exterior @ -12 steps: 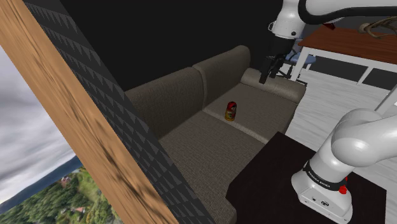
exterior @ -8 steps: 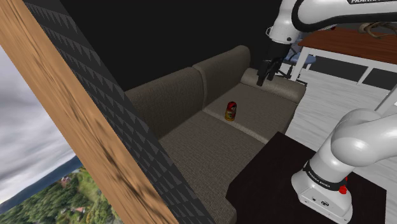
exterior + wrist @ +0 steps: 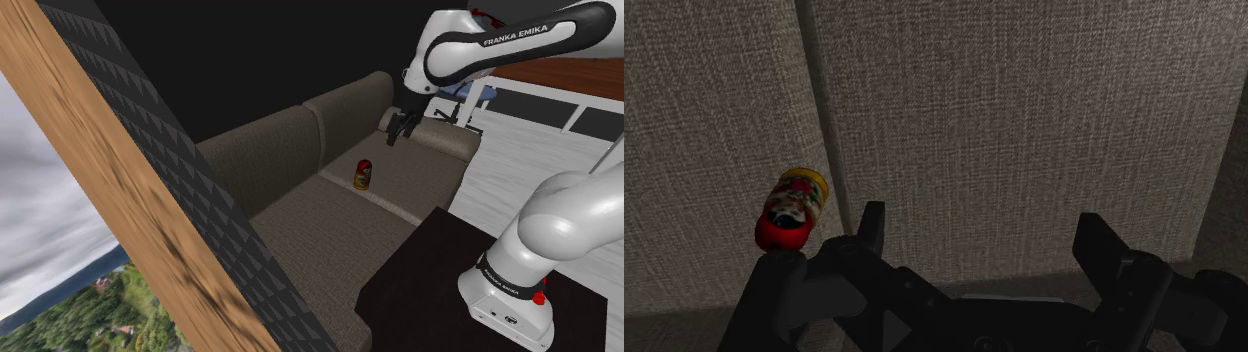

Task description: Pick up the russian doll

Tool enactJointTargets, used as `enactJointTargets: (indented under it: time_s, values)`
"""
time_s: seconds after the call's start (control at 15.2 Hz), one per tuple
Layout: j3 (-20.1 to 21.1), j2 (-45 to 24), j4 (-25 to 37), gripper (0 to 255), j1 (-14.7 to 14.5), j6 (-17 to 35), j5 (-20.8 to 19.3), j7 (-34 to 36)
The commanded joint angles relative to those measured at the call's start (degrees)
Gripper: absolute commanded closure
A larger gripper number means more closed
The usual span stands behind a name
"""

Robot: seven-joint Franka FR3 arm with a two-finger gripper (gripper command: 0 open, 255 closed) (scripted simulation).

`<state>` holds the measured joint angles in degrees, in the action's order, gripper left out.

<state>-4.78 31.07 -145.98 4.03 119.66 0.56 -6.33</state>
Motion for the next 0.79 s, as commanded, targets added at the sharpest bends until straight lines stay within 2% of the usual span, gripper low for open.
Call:
enactJointTargets:
  time_s: [0.0, 0.4, 0.73]
  values:
    - [-0.7, -3.0, -0.6, 0, 0.4, 4.3, -0.2, -0.6]
    - [-3.7, -15.0, 1.0, 0, 1.4, 16.5, 0.3, -3.4]
    - [-6.0, -26.0, 4.6, 0, 1.7, 25.1, 3.0, -7.0]
